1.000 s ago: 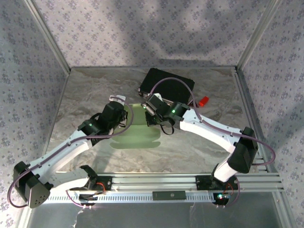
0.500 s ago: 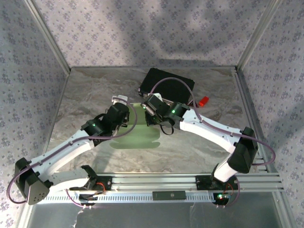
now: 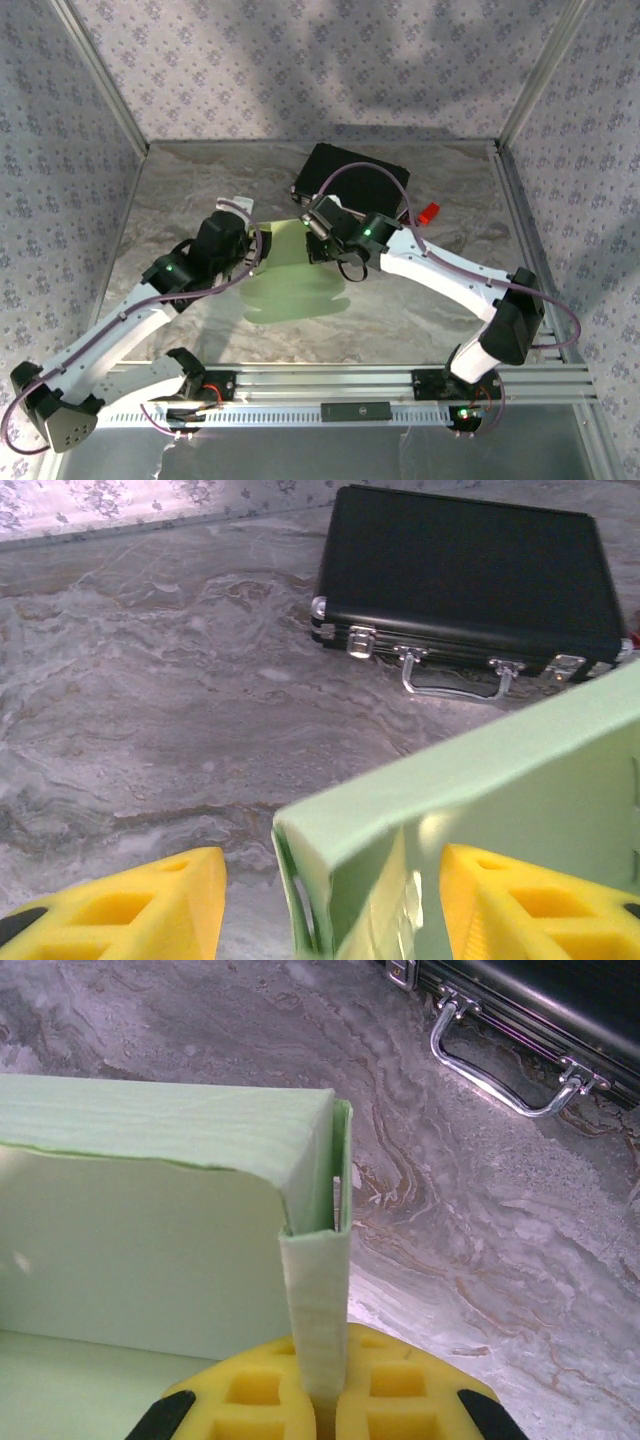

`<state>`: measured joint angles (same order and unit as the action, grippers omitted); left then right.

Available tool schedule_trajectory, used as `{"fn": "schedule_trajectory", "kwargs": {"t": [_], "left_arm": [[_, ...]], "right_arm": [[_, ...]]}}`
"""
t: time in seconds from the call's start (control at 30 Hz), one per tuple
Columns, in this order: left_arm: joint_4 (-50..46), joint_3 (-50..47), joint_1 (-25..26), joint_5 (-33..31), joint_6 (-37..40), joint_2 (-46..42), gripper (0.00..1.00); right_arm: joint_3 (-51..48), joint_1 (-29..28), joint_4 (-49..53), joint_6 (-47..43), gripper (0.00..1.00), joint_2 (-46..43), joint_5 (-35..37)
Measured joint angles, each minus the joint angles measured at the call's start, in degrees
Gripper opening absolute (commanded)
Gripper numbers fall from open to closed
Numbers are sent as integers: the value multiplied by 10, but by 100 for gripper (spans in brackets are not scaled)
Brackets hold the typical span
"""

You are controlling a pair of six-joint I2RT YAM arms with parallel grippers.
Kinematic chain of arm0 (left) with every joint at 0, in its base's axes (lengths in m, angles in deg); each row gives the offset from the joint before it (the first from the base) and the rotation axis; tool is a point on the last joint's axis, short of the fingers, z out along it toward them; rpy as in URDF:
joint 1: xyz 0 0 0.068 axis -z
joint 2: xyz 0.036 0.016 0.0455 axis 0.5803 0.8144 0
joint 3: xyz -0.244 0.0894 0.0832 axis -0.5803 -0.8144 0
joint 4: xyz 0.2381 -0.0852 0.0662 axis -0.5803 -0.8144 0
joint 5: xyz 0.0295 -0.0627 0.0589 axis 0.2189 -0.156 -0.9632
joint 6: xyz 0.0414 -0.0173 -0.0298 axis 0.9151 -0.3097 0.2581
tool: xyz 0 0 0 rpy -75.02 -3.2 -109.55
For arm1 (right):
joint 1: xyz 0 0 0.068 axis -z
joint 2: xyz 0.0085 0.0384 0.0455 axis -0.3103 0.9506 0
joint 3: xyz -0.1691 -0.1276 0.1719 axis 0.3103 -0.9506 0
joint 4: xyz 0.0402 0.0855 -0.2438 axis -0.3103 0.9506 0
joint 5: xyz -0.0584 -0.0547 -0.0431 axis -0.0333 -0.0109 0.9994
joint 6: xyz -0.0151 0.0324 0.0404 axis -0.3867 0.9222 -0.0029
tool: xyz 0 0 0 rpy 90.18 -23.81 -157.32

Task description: Fold the paper box

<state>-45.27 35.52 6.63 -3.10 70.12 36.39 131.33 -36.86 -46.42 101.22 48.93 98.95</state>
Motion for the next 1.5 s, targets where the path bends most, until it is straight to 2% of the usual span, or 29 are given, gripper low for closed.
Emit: {"fn": "schedule_trajectory", "kwargs": {"t": [0.13,0.23,0.33,0.43,0.6,0.7,0.8,0.83,0.87,1.1,1.37,1.5], "left_arm": [[-14,-9,0,33,-11,-39,62],[-21,-23,-11,68,-21,-86,56],[-26,-28,-53,119,-28,-101,50],[-25,-42,-83,162,-33,-86,47],[-24,-71,-85,195,-34,-52,45],[-20,-75,-86,204,-33,-47,34],[-12,-81,-86,207,-32,-47,14],[-10,-84,-86,204,-33,-47,9],[-6,-89,-87,198,-38,-47,8],[-3,-96,-76,159,-43,-41,3],[-6,-96,-6,35,-43,-42,15],[-8,-96,24,-20,-42,-33,15]], "right_arm": [[0,9,-3,-2,0,-1,-6],[-3,14,-5,-2,0,-3,-10],[-8,16,-7,-2,0,-8,-15],[-8,17,-9,-2,0,-11,-19],[-8,17,-9,-2,0,-12,-21],[-8,17,-9,-4,0,-12,-21],[-8,16,-9,-4,0,-12,-24],[-8,15,-9,-4,0,-12,-24],[-8,14,-9,-4,0,-12,-26],[-8,-4,-8,-3,0,-12,-9],[-7,-39,-8,2,0,-12,49],[-7,-60,-9,17,0,-12,83]]}}
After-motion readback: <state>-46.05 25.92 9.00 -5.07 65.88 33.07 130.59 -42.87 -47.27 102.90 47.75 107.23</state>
